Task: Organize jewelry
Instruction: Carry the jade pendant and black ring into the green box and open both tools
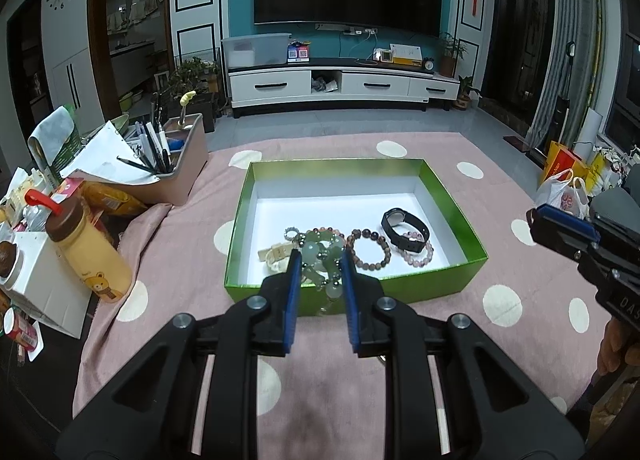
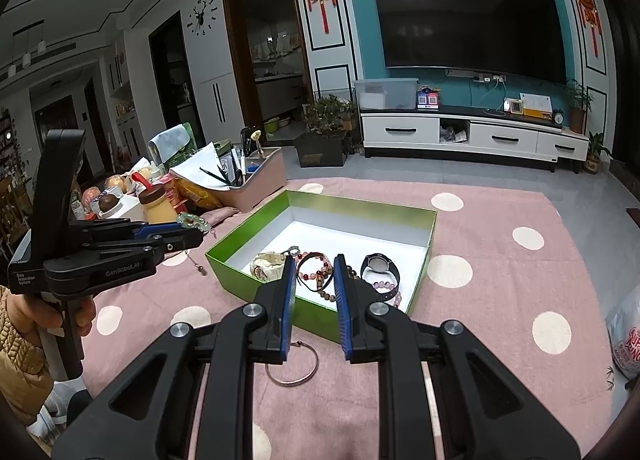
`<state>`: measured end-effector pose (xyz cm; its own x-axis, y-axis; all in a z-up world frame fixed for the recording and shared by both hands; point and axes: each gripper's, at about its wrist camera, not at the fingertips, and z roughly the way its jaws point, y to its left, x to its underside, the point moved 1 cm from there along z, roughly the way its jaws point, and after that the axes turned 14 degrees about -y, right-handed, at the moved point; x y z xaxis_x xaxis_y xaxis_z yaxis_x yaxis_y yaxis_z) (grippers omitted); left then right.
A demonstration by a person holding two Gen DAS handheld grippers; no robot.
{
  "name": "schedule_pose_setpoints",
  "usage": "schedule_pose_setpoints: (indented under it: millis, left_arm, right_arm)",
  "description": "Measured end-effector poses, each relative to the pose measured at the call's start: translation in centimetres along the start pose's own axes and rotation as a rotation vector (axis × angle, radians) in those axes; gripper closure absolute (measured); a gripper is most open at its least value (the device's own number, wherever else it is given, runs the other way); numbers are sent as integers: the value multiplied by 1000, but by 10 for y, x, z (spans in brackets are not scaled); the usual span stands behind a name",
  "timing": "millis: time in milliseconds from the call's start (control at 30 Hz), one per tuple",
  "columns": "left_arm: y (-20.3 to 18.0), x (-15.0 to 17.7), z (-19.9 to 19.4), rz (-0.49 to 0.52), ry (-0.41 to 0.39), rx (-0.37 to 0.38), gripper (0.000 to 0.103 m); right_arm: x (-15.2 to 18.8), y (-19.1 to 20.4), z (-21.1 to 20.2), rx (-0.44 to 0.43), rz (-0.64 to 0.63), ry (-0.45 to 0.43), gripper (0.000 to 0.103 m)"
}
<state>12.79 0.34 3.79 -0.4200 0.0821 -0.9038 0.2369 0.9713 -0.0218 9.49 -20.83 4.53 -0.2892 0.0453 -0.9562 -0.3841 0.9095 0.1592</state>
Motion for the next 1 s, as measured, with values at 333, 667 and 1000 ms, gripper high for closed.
schedule_pose_setpoints:
  millis: [333, 667, 1000]
  left_arm:
    - [-2, -6, 21, -1, 4, 5, 84]
    - [-2, -10, 40, 5, 11, 11, 84]
    - [-4, -15, 62, 15, 26, 11, 83]
  right_arm:
    - [1, -4, 18, -6, 5, 12, 84]
    - [0, -5, 28, -6, 3, 15, 84]
    - [-6, -11, 53, -7, 2, 24, 84]
